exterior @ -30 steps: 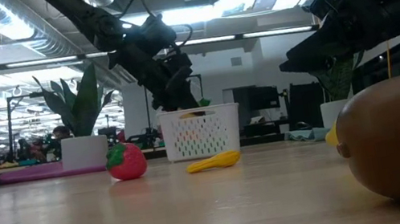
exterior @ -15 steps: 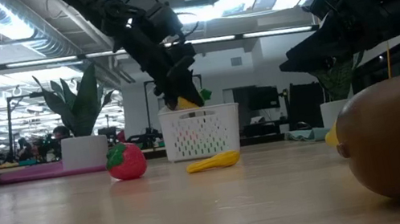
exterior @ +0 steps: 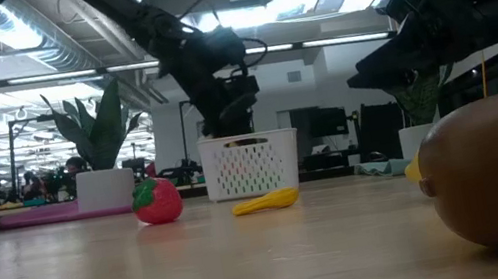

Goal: Pick and placing Produce into tupperware
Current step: Put the yellow pineapple into the white bin

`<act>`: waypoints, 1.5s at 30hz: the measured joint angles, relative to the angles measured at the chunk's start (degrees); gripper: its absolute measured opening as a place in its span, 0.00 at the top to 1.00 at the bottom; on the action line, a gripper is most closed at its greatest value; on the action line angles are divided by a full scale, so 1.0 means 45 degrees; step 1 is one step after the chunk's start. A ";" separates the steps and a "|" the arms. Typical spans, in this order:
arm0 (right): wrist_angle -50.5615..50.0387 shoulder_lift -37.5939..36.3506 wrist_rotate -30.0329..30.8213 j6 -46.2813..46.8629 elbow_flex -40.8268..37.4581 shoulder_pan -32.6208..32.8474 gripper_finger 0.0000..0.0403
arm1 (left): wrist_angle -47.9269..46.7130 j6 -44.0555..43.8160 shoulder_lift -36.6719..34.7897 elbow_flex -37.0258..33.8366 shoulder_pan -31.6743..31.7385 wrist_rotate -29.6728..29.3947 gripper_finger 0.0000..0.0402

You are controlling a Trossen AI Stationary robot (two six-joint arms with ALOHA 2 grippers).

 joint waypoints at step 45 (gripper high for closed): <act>-0.0095 0.0000 0.0015 0.0000 0.0000 0.0003 0.31 | -0.1311 0.0165 0.0359 0.0529 -0.0029 -0.0724 0.45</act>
